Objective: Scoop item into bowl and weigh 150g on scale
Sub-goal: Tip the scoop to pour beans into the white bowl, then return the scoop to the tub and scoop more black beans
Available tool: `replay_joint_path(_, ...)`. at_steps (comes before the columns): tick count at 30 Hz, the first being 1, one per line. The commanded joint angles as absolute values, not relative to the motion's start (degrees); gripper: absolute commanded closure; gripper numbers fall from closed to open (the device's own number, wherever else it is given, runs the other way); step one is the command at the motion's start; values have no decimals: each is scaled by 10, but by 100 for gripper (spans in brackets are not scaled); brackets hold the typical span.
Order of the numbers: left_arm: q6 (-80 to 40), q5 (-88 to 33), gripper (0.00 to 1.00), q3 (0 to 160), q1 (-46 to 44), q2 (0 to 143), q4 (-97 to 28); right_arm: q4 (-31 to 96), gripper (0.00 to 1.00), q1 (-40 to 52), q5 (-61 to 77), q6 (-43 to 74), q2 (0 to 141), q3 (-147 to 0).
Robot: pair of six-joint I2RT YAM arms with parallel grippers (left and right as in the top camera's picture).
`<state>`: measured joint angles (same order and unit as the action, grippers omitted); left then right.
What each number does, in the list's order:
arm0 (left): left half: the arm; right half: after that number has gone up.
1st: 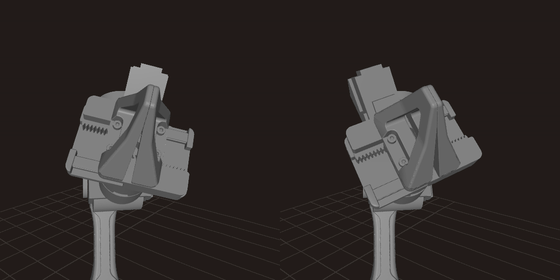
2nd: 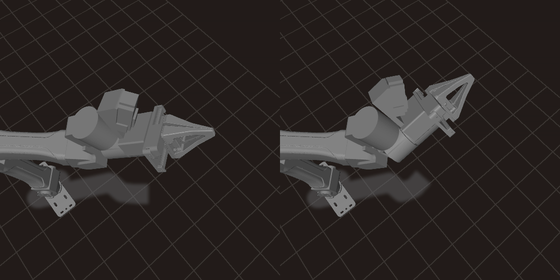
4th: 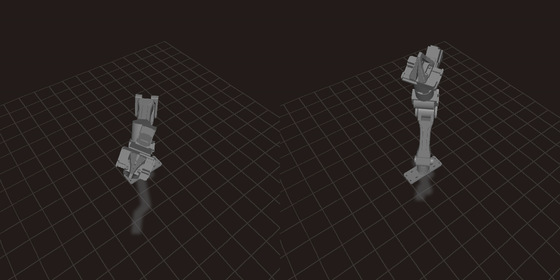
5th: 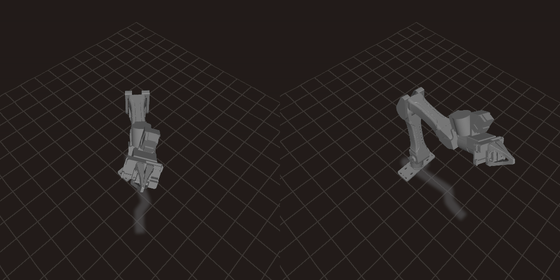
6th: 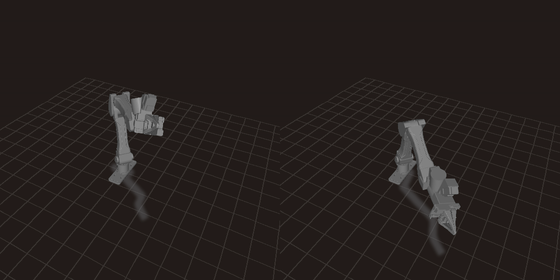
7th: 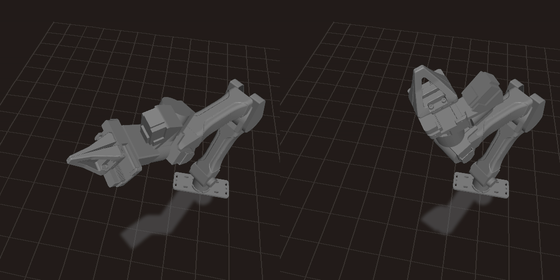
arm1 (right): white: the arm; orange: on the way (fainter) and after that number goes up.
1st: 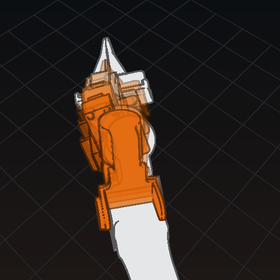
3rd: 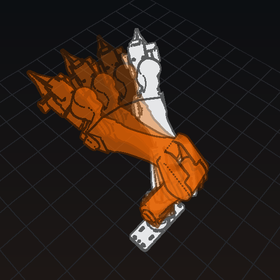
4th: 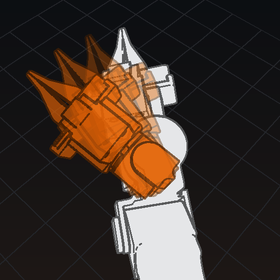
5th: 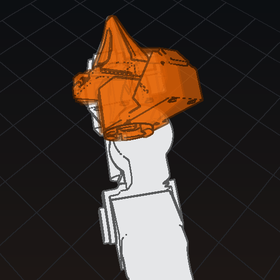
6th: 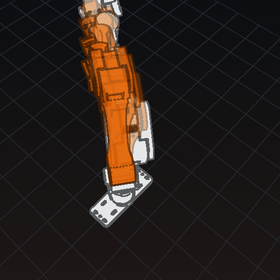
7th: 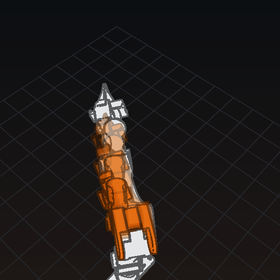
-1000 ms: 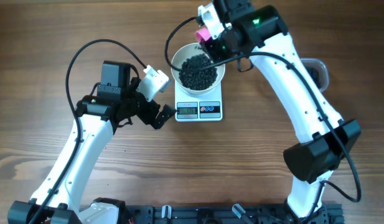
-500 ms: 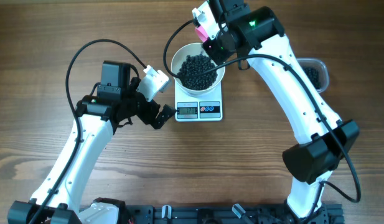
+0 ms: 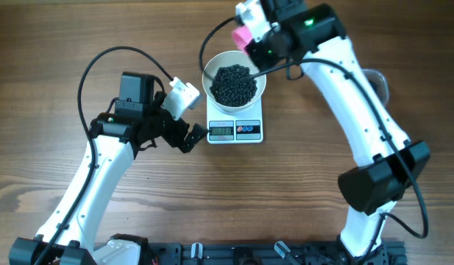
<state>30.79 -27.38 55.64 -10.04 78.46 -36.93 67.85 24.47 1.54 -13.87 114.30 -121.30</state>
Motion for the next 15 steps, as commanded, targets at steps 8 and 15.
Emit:
replay_joint_path(8, 311, -285, 0, 554, -98, 785, -369, 769, 96, 63, 78, -89, 1100, -1227)
replay_joint_path(15, 311, -285, 0, 554, -98, 785, -369, 849, 96, -23, 73, -90, 1101, -1224)
